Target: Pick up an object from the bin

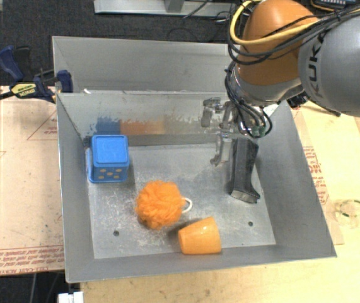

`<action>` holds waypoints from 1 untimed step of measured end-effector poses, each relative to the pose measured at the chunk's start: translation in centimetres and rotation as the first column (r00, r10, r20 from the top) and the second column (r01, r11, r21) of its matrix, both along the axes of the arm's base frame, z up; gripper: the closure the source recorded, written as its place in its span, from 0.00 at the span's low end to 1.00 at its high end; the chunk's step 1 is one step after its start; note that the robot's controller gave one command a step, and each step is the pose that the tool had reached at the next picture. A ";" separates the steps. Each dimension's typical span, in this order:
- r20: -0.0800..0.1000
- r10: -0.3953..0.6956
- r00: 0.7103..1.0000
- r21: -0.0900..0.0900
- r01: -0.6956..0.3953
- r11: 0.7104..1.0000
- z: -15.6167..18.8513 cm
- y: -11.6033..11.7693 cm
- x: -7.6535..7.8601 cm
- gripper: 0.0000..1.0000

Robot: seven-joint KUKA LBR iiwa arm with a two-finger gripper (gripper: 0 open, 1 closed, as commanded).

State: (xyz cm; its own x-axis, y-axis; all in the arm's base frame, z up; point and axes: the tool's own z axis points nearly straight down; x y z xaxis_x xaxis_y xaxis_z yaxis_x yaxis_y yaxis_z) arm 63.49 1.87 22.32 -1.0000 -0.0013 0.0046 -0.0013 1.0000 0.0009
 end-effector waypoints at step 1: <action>0.007 0.000 1.000 0.000 0.000 1.000 0.5 0.0 0.1 0.00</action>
Offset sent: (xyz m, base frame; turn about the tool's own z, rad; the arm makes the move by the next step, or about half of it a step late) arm -0.0308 0.0686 -0.0446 0.0123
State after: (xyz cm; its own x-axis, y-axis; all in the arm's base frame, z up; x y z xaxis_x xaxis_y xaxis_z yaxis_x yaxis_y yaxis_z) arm 63.56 1.87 22.83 -1.0000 -0.0010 -0.0020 -0.0010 1.0000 0.0011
